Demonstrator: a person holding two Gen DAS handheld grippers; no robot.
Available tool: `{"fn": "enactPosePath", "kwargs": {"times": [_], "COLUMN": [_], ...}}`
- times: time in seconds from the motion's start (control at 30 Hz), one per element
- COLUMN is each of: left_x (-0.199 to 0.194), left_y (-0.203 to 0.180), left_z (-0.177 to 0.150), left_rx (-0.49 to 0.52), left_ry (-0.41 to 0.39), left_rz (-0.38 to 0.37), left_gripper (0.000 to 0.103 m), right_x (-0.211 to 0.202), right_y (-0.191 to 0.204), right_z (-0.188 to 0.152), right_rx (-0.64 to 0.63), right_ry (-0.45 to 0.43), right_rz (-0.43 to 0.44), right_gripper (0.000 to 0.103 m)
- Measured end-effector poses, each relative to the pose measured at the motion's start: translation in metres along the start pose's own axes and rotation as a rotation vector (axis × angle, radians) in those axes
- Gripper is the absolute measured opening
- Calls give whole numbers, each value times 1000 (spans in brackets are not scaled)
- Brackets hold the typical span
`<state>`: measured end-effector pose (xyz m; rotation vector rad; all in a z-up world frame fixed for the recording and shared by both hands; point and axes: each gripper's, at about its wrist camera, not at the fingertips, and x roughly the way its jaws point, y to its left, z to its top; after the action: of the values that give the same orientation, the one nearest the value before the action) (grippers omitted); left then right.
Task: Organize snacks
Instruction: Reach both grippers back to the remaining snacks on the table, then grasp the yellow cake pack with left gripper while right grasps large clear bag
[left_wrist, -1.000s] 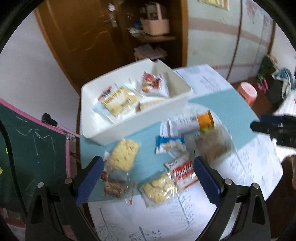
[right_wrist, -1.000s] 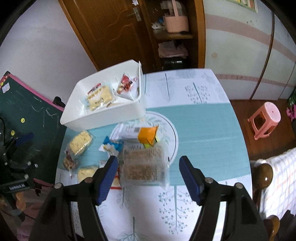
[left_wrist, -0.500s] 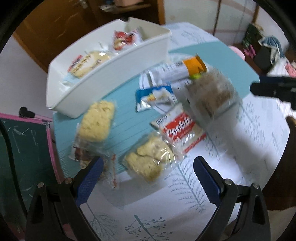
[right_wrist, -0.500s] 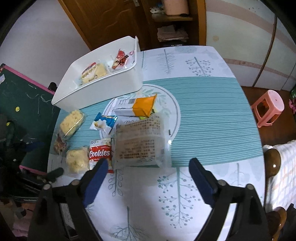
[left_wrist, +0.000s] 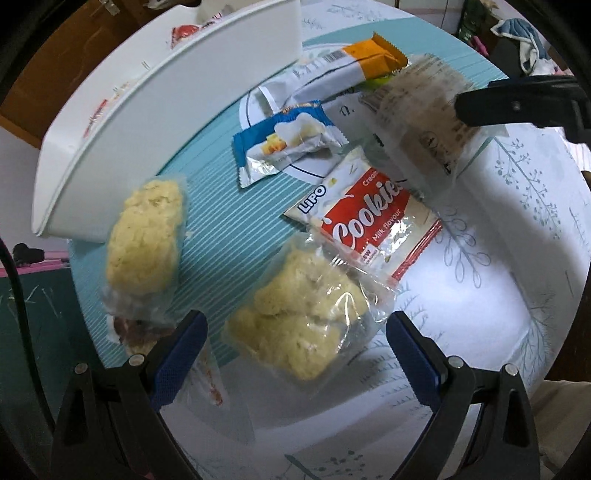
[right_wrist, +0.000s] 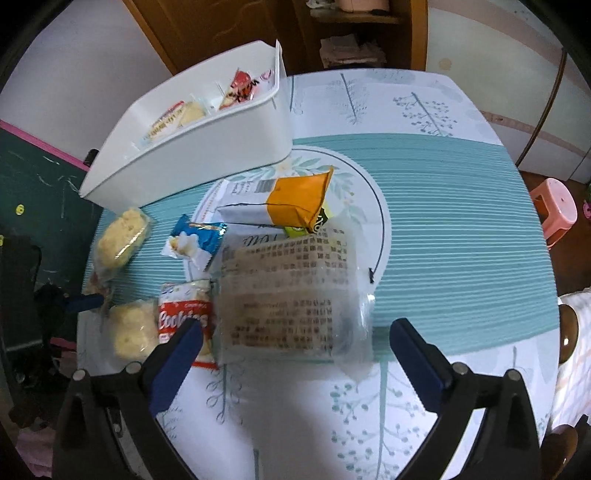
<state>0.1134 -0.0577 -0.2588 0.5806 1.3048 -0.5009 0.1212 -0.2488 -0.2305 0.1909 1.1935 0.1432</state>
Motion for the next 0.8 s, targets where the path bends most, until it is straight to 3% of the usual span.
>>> {"fn": "enactPosePath", "kwargs": {"times": [0.27,0.5,0.6,0.67,0.8], "left_x": [20,27,23,23,19], "left_y": [2,28,33,34,31], "left_z": [6,0,-2,-3,-4], "left_rx": [24,-33,-60,-71,-89], "left_ry": [33,31,26,28,28], "left_rz": [-32,-100,-103,-87,-62], "left_gripper": [95,73,62,61,60], "right_x": [33,48,48,46,43], "right_y": [4,0,6,9,7], "right_z": [9,9,9,8,5], "right_rx": [-2,49,26,17,35], "right_ry": [66,120,113,105,104], "right_rz": [-27,-1,-17,-15,-25], "right_gripper": [101,101,95,86,82]}}
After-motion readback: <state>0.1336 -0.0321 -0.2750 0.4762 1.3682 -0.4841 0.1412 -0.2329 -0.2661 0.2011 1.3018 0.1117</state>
